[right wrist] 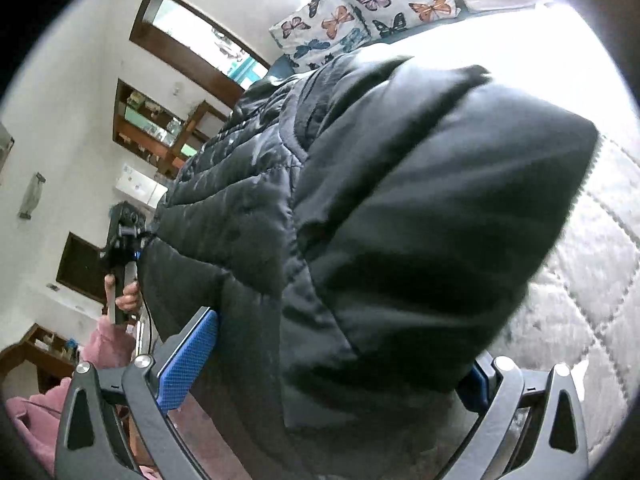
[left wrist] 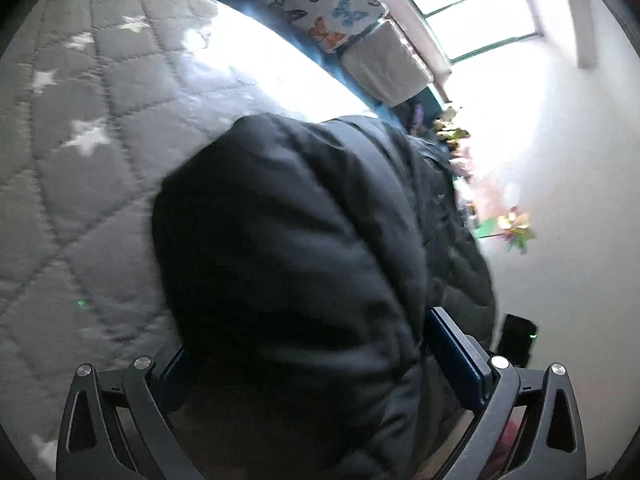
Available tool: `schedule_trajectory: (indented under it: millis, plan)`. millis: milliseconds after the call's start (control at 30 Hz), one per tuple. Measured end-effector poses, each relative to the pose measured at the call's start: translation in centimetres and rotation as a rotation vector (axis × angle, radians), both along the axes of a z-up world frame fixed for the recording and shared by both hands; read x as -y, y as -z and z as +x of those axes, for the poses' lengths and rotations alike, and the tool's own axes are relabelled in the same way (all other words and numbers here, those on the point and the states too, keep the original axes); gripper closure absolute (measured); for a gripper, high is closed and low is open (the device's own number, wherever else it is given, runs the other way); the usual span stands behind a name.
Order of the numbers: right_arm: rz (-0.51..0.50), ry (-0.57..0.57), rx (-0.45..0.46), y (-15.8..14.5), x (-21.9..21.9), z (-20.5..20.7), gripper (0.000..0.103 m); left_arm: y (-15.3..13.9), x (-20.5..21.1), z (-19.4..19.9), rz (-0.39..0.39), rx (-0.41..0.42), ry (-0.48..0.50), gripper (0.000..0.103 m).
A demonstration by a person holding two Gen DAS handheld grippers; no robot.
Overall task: Fold large clothes
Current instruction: 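Fold the lifted hem over toward the hood with both grippers, then open both grippers and release the folded jacket onto the mattress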
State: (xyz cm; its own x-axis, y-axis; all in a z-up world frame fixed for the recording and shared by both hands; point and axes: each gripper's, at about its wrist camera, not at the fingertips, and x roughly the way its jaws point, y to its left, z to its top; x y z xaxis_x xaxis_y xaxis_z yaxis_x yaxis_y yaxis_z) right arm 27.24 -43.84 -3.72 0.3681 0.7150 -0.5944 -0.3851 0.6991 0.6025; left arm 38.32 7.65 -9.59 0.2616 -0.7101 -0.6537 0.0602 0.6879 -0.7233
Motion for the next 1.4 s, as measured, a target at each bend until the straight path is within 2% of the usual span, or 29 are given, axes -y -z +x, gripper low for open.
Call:
schedule_trajectory:
  millis: [33,133,233,300,400,533,667,900,1067,1133,1200,1233,1267,1400]
  plan:
    - [-0.004,-0.003,-0.005,-0.1,-0.2,0.1,0.000,0.0,0.7,0.1,0.004,0.000,0.036,0.000]
    - [0.006,0.012,-0.020,-0.1,-0.4,0.4,0.000,-1.4,2.7,-0.5,0.129,0.066,0.088,0.002]
    - [-0.024,0.033,-0.006,-0.7,-0.9,-0.5,0.000,-3.3,3.0,-1.4,0.178,0.126,0.063,0.016]
    - [-0.050,0.055,0.046,-1.7,-0.5,-1.9,0.020,-4.5,3.5,-2.1,0.207,0.167,0.051,0.026]
    - [-0.025,0.093,0.088,-3.2,0.9,-3.8,0.038,-7.4,5.2,-3.4,0.253,0.249,0.057,0.034]
    - [-0.065,0.118,0.144,-5.4,2.8,-6.0,0.043,-10.4,8.8,-4.7,0.263,0.313,0.118,0.038]
    - [-0.088,0.165,0.200,-7.9,6.0,-8.7,0.047,-12.6,14.6,-5.6,0.243,0.354,0.182,0.039]
    - [-0.168,0.294,0.245,-11.1,12.4,-12.1,0.047,-14.5,29.8,-5.3,0.185,0.370,0.273,0.039]
    - [-0.187,0.392,0.262,-11.9,17.4,-14.3,0.047,-13.6,38.5,-4.9,0.149,0.366,0.318,0.039]
    - [-0.203,0.420,0.239,-10.9,18.6,-14.7,0.047,-11.8,40.6,-4.8,0.173,0.340,0.337,0.039]
    - [-0.219,0.442,0.190,-9.1,19.5,-14.5,0.044,-9.9,42.8,-5.1,0.249,0.316,0.333,0.037]
    - [-0.225,0.459,0.157,-8.1,19.9,-14.3,0.042,-9.3,43.2,-5.3,0.291,0.312,0.329,0.035]
    - [-0.230,0.480,0.122,-6.8,20.5,-14.2,0.040,-8.7,43.3,-5.4,0.302,0.298,0.324,0.031]
    - [-0.136,0.535,0.022,-2.8,23.2,-14.3,0.026,-5.6,41.9,-3.8,0.250,0.153,0.287,0.014]
